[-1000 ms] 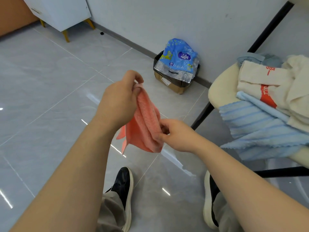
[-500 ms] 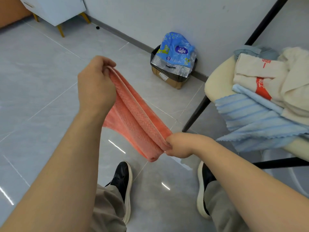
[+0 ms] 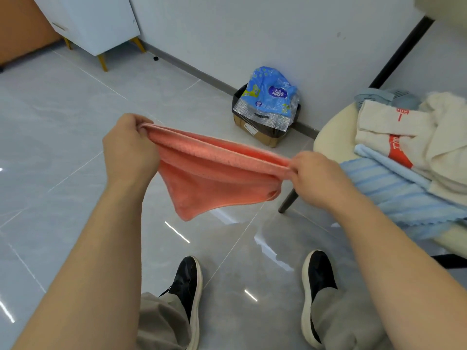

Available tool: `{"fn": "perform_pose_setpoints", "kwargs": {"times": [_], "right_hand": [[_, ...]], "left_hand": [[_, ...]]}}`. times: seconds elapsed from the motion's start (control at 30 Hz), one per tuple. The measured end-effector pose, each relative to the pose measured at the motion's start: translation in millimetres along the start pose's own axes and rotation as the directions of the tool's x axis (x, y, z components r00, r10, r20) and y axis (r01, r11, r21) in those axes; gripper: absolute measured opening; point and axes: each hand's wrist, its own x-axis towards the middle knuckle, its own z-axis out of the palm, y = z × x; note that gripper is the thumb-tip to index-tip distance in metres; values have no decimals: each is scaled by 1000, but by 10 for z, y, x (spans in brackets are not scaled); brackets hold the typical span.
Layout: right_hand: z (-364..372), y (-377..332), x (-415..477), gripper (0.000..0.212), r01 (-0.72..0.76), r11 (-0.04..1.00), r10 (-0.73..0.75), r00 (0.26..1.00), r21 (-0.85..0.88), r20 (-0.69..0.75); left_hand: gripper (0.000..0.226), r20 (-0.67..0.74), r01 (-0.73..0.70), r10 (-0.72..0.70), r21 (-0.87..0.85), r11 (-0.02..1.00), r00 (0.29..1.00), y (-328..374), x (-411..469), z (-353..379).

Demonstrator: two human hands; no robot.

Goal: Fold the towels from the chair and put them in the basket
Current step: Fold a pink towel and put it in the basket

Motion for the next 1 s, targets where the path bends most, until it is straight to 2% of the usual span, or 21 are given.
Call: {"fn": "perform_pose_setpoints", "kwargs": {"times": [0.03,0.1,0.2,0.27,0.3,0.37,0.4,0.43,0.47,0.5,0.53,0.57,0.6,0.63,0.67,0.73,0.77,0.83,0.87,0.9,1.0], "right_hand": [[-28,-5,-9,16,-5,999,8,998,-48,66],[-76,-5,-30,15,3,996,4,997,-91,76],[-150,-3,-25,28,20,997,-38,969,75,244],[-163,48,1,31,-39,994,27,992,98,124],[-175,82,15,31,-53,993,39,991,108,124],[-158,94,24,29,-34,995,8,965,96,263],[-137,78,32,27,-39,996,18,970,85,242],[-111,76,49,25,-49,993,39,995,104,97],[-111,75,67,24,-50,991,62,993,123,-98],[-144,67,74,24,-46,988,76,976,149,-204],[-179,60,78,25,-17,990,41,985,143,-170],[-209,29,55,25,22,991,-22,1000,134,0],[-208,-4,8,24,21,998,-34,969,53,244],[-199,-31,-51,20,-22,1000,24,932,-11,362],[-168,-20,-58,15,-54,996,75,940,-71,332],[-124,18,-17,15,-138,990,139,988,-24,71],[-115,37,12,19,-143,990,143,990,9,14],[-159,86,54,27,-92,994,80,980,58,181],[-163,97,44,25,-79,997,69,947,18,314],[-133,108,17,22,-81,997,82,929,-18,360],[38,174,21,16,-171,985,169,976,-1,136]], "left_hand": [[33,13,0,-1,15,1000,1000,-7,1,11],[33,50,8,-11,58,998,999,-23,2,31],[33,101,15,-28,126,992,994,-61,5,45],[33,132,9,-31,161,987,991,-93,8,64],[34,143,5,-31,180,984,989,-111,7,76],[33,164,3,-40,219,976,986,-126,4,95],[32,187,0,-44,230,973,981,-113,-5,109],[31,213,-7,-44,231,973,976,-94,-17,124],[31,231,-10,-42,223,975,972,-76,-28,138],[32,234,-13,-37,211,977,972,-60,-35,147],[32,228,-14,-33,203,979,973,-44,-40,152],[34,225,-12,-34,200,980,974,-31,-47,155],[36,233,-4,-42,194,981,971,-22,-57,161],[38,249,7,-54,184,983,967,-6,-68,169],[40,268,19,-67,177,984,961,13,-73,180],[42,265,31,-75,169,985,961,42,-85,188],[42,243,34,-75,168,985,967,46,-81,180],[40,214,32,-67,165,986,974,35,-51,178],[41,222,36,-74,170,985,972,30,-41,184],[41,242,43,-86,177,983,967,29,-39,193],[40,262,38,-86,180,983,961,-3,-44,227]]}}
